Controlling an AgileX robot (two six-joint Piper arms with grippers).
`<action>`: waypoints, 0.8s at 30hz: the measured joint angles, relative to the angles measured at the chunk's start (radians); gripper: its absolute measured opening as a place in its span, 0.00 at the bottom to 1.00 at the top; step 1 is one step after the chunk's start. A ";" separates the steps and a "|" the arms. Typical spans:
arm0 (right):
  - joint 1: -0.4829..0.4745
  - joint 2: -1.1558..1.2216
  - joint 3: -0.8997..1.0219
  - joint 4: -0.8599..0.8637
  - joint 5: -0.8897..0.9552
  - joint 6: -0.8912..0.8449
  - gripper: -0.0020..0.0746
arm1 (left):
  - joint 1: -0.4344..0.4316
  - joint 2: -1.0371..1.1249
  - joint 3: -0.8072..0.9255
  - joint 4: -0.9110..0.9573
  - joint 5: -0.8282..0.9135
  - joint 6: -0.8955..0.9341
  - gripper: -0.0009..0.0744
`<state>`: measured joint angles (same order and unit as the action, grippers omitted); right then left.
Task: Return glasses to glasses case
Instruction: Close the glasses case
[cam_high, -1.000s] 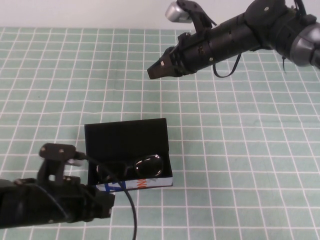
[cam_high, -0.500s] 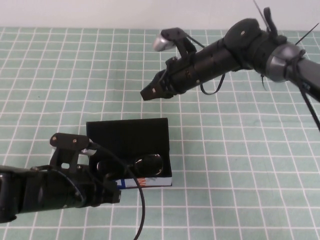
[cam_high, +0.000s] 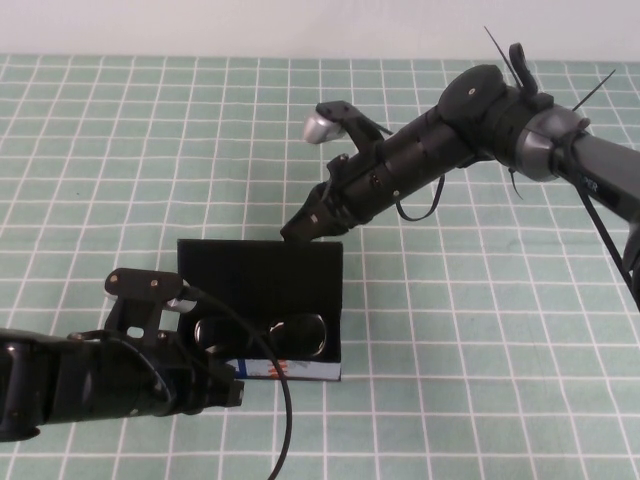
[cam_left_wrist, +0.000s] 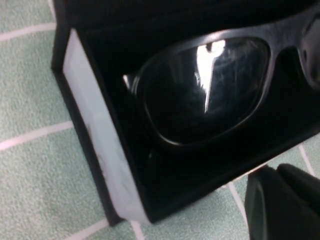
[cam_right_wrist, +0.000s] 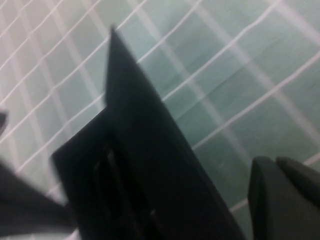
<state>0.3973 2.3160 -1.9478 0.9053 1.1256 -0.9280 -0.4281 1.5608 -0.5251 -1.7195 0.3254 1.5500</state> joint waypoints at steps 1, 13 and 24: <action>0.000 0.000 0.000 0.000 0.018 -0.007 0.01 | 0.000 0.000 0.000 0.000 -0.002 0.000 0.01; 0.001 0.000 0.000 0.038 0.075 -0.070 0.01 | 0.000 0.000 0.000 0.000 -0.006 0.000 0.01; 0.116 -0.050 0.000 -0.090 0.081 -0.037 0.01 | 0.000 0.008 0.000 0.000 -0.012 0.006 0.01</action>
<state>0.5138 2.2663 -1.9478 0.8148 1.2064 -0.9653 -0.4281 1.5690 -0.5251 -1.7195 0.3129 1.5562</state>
